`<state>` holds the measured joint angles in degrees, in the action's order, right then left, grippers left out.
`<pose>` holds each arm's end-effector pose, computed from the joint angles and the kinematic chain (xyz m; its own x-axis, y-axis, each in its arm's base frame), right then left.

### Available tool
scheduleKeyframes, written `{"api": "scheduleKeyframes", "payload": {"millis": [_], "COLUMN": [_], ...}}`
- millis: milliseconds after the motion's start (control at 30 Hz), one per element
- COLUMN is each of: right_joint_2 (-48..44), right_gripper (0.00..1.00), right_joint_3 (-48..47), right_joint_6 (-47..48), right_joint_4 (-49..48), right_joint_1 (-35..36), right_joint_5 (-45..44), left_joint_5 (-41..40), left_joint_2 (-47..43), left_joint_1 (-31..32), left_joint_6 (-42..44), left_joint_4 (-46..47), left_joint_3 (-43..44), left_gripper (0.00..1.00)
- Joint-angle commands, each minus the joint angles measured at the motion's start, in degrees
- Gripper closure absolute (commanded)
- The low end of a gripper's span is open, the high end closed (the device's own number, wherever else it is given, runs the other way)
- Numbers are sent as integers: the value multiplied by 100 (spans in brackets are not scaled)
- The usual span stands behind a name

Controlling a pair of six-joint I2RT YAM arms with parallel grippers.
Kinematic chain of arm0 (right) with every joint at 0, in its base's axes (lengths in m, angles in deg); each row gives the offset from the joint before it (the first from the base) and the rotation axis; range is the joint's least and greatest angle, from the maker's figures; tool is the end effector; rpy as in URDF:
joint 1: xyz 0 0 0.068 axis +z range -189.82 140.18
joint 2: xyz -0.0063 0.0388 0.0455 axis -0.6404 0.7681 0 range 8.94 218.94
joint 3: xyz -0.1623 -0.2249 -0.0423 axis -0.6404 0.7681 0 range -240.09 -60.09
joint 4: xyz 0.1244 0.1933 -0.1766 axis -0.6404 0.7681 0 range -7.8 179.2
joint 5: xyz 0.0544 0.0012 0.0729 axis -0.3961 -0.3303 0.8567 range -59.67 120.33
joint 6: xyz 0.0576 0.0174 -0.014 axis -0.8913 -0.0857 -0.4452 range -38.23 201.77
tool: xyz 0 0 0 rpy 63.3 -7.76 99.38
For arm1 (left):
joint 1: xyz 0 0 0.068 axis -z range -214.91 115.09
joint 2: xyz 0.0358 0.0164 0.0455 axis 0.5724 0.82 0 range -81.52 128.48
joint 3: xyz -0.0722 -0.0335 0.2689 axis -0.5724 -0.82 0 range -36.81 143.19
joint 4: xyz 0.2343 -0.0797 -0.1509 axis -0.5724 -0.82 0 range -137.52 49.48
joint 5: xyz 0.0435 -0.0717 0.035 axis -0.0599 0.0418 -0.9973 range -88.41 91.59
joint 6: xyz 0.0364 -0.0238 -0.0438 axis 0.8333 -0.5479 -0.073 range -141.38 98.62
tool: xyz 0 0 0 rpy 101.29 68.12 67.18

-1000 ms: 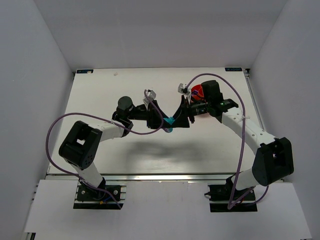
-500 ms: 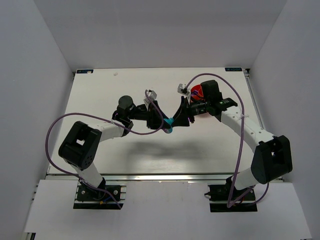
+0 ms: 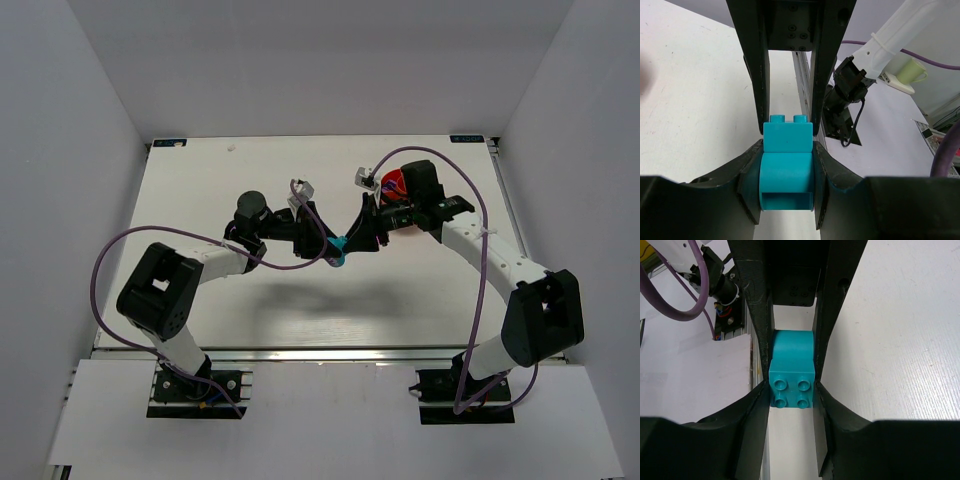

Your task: Sort the legos into containers by color

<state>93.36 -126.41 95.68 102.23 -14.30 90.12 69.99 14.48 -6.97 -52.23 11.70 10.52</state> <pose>0.2988 0.1872 0.2955 -0.3412 -0.2969 -0.8919 -0.9399 0.0925 0.3288 0.3032 -0.2098 0.2226 -0.4619 0.0314 -0.8864 0.8800 -0.1090 -0.4624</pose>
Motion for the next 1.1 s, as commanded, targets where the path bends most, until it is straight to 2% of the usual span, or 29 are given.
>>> {"api": "scheduleKeyframes", "payload": {"millis": [0, 67, 267, 300, 400, 700, 767, 800, 833, 867, 933, 1067], "right_joint_2": [-66, -75, -136, -145, -172, -198, -198, -189, -189, -181, -189, -286], "right_gripper": [85, 86, 88, 94, 95, 96, 96, 96, 96, 96, 100, 100], "right_joint_3": [-214, -214, -232, -232, -223, -214, -214, -205, -197, -205, -214, -258], "right_joint_6": [-64, -64, -73, -73, -73, -64, -64, -73, -64, -64, -116, -213], "right_joint_4": [89, 89, 106, 106, 106, 106, 106, 106, 106, 106, 106, 27], "right_joint_1": [24, 15, -99, -134, -187, -275, -275, -267, -284, -302, -302, -617], "right_joint_5": [402, 411, 490, 481, 498, 543, 569, 578, 578, 569, 525, 394], "left_joint_5": [-371, -354, -205, -170, -134, -90, -90, -64, -20, 24, 15, -29], "left_joint_2": [-302, -372, -416, -425, -434, -337, -319, -302, -258, -223, -223, -328], "left_joint_1": [-43, -43, -43, -43, -43, -43, -43, -43, -43, -43, -43, -96], "left_joint_6": [96, 132, 360, 413, 527, 571, 563, 537, 510, 440, 387, 404], "left_joint_4": [-142, -169, -537, -616, -783, -898, -872, -855, -837, -767, -679, -652], "left_joint_3": [57, 31, 48, 48, 66, 127, 145, 171, 206, 224, 180, 92], "left_gripper": [64, 56, 48, 45, 38, 39, 53, 64, 78, 100, 100, 100]}}
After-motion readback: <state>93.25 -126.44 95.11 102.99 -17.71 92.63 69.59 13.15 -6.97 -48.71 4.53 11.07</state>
